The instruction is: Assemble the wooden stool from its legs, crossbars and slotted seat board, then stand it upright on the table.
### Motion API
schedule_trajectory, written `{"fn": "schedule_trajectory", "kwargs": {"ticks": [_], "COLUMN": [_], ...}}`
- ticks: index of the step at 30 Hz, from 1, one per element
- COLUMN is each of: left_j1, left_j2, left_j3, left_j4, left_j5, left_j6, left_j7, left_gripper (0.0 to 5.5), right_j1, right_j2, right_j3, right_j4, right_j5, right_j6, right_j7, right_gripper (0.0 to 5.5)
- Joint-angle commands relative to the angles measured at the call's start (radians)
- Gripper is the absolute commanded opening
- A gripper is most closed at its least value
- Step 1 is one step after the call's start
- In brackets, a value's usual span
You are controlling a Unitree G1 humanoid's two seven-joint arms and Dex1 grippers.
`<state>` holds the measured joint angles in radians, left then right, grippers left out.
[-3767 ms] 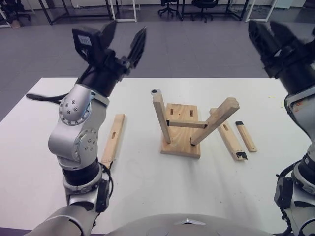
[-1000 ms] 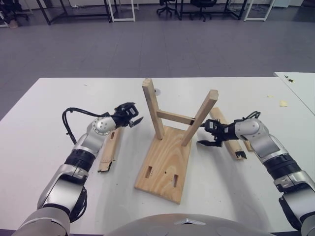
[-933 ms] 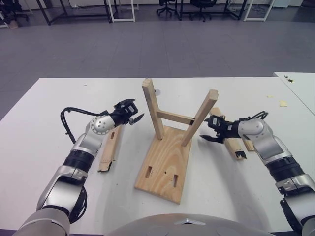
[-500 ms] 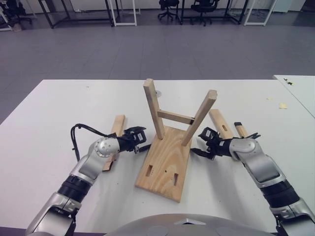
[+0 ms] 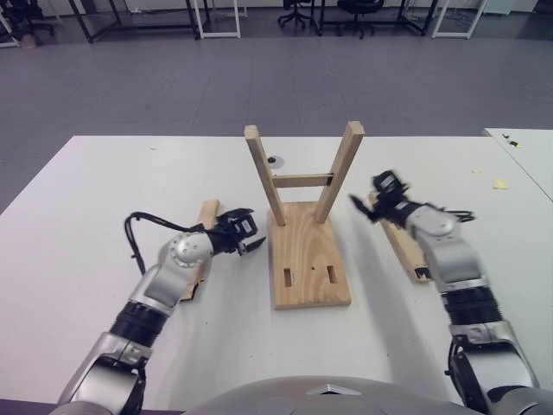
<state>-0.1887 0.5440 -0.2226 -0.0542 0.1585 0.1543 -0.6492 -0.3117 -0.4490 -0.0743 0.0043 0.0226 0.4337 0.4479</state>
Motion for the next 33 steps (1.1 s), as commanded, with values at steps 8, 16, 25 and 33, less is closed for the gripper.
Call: {"fn": "schedule_trajectory", "kwargs": {"ticks": [8,16,25,33], "left_j1": [0.246,0.219,-0.144,-0.647], "left_j2": [-0.043,-0.059,-0.315,-0.442], "left_j3": [0.214,0.213,0.31,0.489], "left_j4": [-0.432,-0.505,-0.576,-0.192], "left_j5": [-0.417,-0.47,-0.881,-1.453], "left_j6": [0.325,0.384,0.573,0.63], "left_j7": [-0.022,0.01,0.24,0.563], "left_gripper": [3.77,3.77,3.77,3.77], "right_j1": [0.253,0.277,0.13,-0.292], "right_j2": [-0.049,-0.042,-0.054,-0.055], "right_j3": [-0.223,-0.211,-0.211,0.059], "right_j4": [0.115,0.134,-0.02,-0.564], "right_j5": [0.165,0.171,0.154,0.189], "right_j6": [0.185,0.243,0.011,-0.06], "right_j7": [0.033,-0.013,-0.066,0.007], "right_gripper": [3.76,2.3,1.32,1.32]}}
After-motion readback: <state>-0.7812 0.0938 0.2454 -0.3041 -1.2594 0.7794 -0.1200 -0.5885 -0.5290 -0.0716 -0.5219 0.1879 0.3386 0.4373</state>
